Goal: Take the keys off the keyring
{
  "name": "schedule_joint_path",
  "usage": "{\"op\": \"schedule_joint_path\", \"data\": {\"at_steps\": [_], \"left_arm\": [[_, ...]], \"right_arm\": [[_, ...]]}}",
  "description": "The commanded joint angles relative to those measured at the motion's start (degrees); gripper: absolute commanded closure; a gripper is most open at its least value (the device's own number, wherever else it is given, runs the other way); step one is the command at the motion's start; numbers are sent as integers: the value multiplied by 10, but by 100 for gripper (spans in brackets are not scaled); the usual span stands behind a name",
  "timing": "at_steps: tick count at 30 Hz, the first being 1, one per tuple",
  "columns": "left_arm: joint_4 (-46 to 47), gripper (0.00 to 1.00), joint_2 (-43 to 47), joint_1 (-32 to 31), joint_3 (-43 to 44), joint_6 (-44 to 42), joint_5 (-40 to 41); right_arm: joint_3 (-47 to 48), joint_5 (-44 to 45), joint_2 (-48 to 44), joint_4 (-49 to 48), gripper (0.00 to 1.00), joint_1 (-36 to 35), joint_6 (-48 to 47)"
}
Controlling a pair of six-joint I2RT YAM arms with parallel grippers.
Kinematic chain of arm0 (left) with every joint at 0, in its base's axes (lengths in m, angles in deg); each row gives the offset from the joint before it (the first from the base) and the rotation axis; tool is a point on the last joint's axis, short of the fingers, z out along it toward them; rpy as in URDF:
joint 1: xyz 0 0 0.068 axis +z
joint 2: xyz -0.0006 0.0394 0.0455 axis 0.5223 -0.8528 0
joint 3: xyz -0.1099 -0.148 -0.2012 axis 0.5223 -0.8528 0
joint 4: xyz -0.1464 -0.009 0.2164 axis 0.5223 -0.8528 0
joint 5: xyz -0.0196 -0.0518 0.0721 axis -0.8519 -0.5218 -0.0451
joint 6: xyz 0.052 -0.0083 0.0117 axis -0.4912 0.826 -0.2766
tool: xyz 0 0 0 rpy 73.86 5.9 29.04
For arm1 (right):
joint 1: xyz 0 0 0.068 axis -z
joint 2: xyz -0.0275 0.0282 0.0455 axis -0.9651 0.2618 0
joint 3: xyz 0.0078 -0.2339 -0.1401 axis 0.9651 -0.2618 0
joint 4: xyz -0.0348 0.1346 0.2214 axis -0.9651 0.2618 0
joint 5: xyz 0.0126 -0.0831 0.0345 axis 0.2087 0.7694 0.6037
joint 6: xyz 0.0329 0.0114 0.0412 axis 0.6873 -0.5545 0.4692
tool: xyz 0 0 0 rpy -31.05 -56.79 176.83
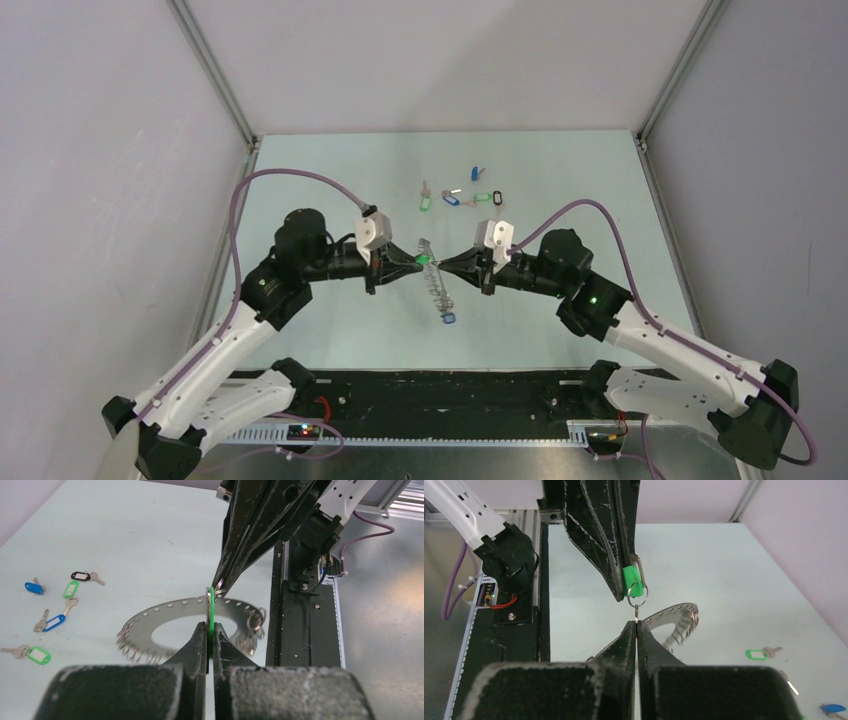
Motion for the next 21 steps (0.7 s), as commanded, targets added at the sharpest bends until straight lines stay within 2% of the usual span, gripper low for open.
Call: {"op": "schedule_joint_path", "data": {"at_steps": [1,13,21], "left_arm": [[32,100,9,2,9,-10,21],[33,100,-12,0,6,-15,-33],[33,100,-18,-6,2,-20,-26]], "right_arm": [[-11,12,-42,1,100,4,20],[-26,35,-77,-35,100,17,68],[-31,47,-67,-86,100,16,123]]}}
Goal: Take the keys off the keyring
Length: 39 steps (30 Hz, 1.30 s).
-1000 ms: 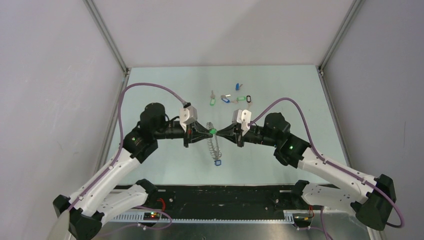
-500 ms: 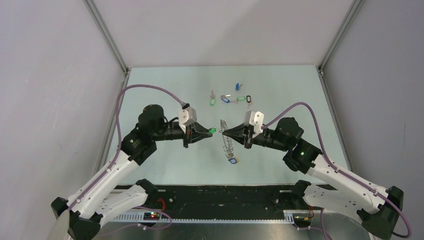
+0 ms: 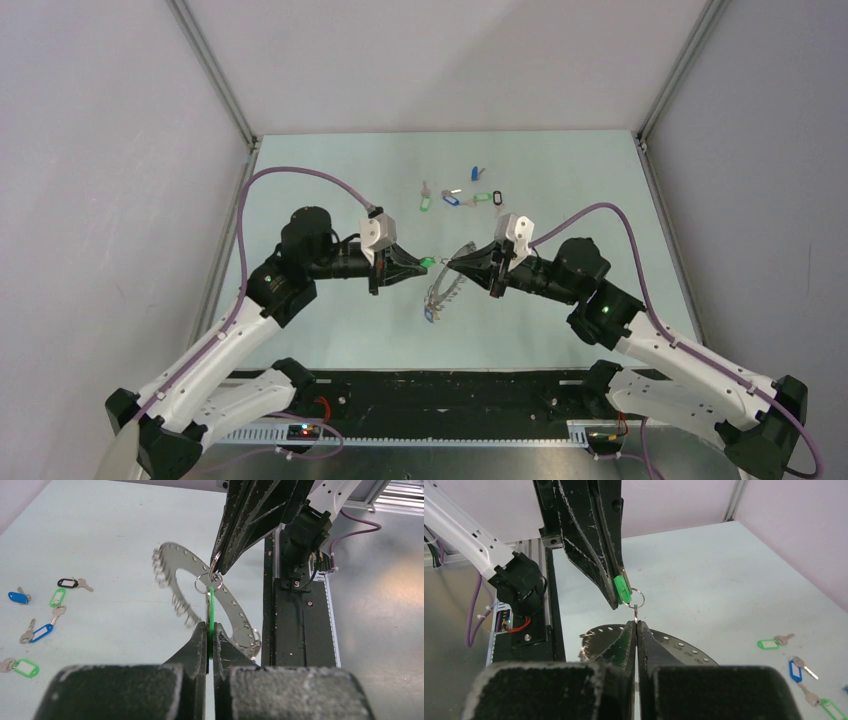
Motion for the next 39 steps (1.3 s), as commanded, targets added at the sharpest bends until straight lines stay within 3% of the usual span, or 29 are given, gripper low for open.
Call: {"op": "schedule_joint_path", "data": {"at_steps": [1,18,39], "left_arm": [[22,100,-2,-2,2,-15,1],[15,100,-8,-3,0,-25,23],[14,100,-7,-9,-2,-29,29]], "right_arm": [[2,10,-4,-74,100,3,44],[-2,31,-12,-125,100,-4,109],[-2,171,27,-178,100,-78,21]]}}
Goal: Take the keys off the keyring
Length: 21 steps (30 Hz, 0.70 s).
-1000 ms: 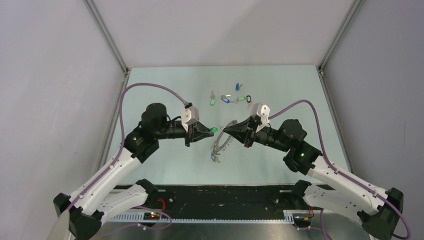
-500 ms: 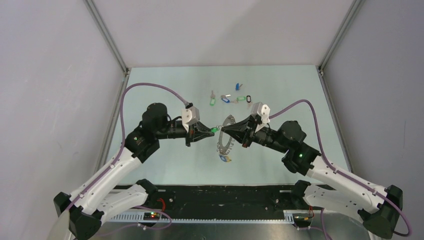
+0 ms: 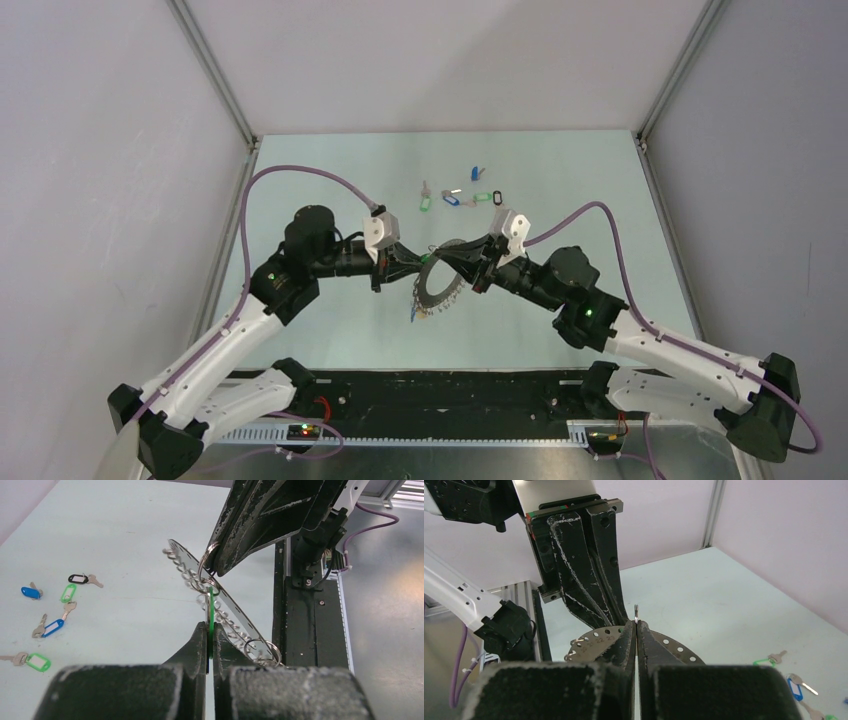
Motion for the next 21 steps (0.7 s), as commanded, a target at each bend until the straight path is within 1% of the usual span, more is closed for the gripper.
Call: {"op": "schedule_joint_path", "data": {"at_steps": [1,6,11,17,21], "left_arm": [[6,100,4,-5,0,-15,17],[2,100,1,-4,2,-16,8],[2,100,5,-4,3,-20,11],[1,100,10,-5,0,-24,20],[1,100,14,-4,0,-24,26]], "right_arm": [[4,40,-14,-52,100,-5,-16],[-9,66,-32,-61,100,-6,-18],[-11,88,-31,-48,100,-15,-36],[-10,198,-19,-36,100,-51,-89],[-10,245,-7,-36,100,-76,-123]]}}
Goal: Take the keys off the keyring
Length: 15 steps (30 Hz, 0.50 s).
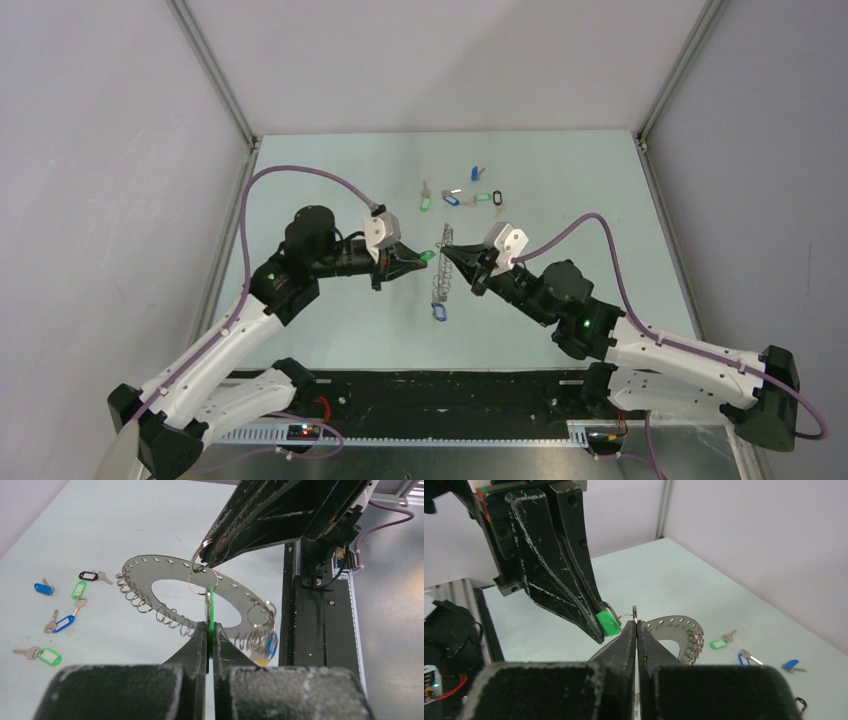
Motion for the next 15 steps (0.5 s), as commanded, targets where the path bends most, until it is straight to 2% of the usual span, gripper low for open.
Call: {"op": "schedule_joint_path", "data": {"at_steps": [1,8,13,15], "left_arm": [[2,100,15,-3,0,-15,11],[-1,100,27,-2,-2,-19,48],[-3,100,31,-2,0,-20,75],[-3,100,34,-2,-1,-22,74]], "right_arm": [[8,95,8,-41,100,-23,-56],[8,130,3,-25,100,-34,-76],[7,106,-1,8,99,-34,-79],[8,78,-4,26,81,-34,-78]]}}
